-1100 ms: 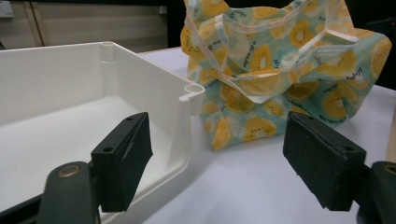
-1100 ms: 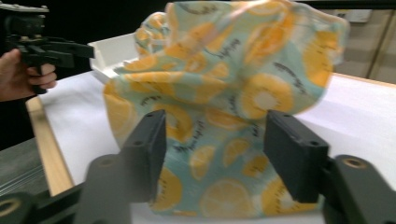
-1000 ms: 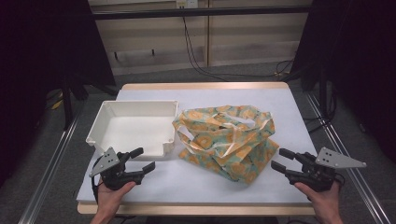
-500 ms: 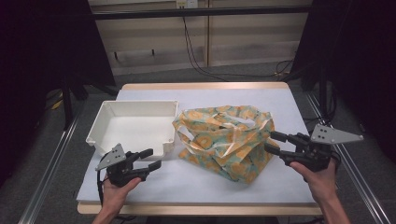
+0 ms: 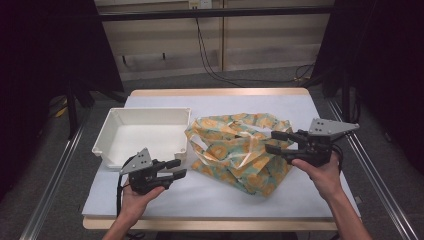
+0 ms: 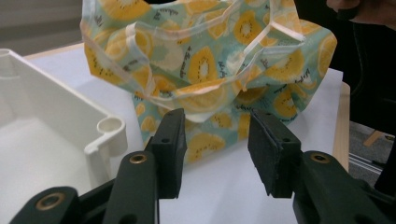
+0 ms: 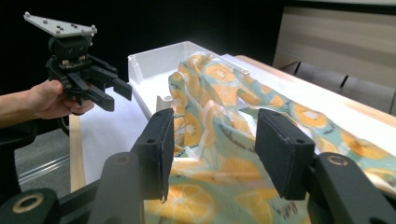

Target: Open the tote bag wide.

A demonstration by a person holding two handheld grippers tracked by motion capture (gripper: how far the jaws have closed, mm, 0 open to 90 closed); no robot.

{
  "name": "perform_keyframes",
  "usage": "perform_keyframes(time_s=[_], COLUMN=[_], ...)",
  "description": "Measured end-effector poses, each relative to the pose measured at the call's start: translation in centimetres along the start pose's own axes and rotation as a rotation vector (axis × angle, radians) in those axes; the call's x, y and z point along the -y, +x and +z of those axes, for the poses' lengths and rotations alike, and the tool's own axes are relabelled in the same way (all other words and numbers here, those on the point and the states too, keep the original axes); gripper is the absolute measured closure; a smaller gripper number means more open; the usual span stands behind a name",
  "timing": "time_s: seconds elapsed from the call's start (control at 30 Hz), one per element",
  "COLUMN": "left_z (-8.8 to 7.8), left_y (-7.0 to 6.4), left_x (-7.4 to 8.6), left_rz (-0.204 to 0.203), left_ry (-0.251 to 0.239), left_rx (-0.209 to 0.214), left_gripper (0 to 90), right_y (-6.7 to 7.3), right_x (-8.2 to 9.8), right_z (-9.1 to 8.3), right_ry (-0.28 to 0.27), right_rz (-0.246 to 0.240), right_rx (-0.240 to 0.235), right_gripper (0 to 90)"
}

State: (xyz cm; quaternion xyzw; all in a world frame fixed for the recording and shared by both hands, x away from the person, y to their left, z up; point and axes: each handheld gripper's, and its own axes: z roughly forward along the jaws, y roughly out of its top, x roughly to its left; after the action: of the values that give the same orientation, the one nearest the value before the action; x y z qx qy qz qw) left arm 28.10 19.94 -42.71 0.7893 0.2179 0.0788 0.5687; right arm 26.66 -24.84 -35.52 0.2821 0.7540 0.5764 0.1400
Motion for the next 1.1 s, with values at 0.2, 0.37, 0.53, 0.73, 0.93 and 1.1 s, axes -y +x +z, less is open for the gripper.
perform_keyframes(time_s=[0.2, 0.37, 0.53, 0.73, 0.93, 1.1], left_z=[1.3, 3.0, 4.7, 6.7, 7.7, 7.6], left_y=[0.9, 1.4, 1.2, 0.8, 0.3, -0.3], left_x=[-1.8, -2.8, -4.2, -4.5, -4.5, -4.6], left_rz=[0.000, -0.004, 0.025, 0.052, 0.052, 0.065], left_ry=[0.010, -0.007, -0.012, 0.030, 0.036, 0.032], left_rx=[0.014, 0.025, 0.041, 0.063, 0.066, 0.084], left_gripper=[54.9, 56.6, 59.5, 65.2, 64.0, 62.0], right_y=[-0.4, -1.1, -1.1, -1.3, -1.8, -0.7], right_x=[-1.1, -1.7, -2.8, -1.0, 0.0, 1.4], right_z=[1.8, 2.9, 2.8, 4.9, 6.3, 7.0], right_ry=[0.059, 0.038, 0.039, 0.128, 0.177, 0.195], right_rz=[-0.013, 0.008, -0.005, -0.013, -0.013, -0.021], right_rx=[-0.028, -0.056, -0.055, -0.043, -0.025, -0.047], right_gripper=[44.1, 41.8, 40.3, 37.9, 39.7, 65.5])
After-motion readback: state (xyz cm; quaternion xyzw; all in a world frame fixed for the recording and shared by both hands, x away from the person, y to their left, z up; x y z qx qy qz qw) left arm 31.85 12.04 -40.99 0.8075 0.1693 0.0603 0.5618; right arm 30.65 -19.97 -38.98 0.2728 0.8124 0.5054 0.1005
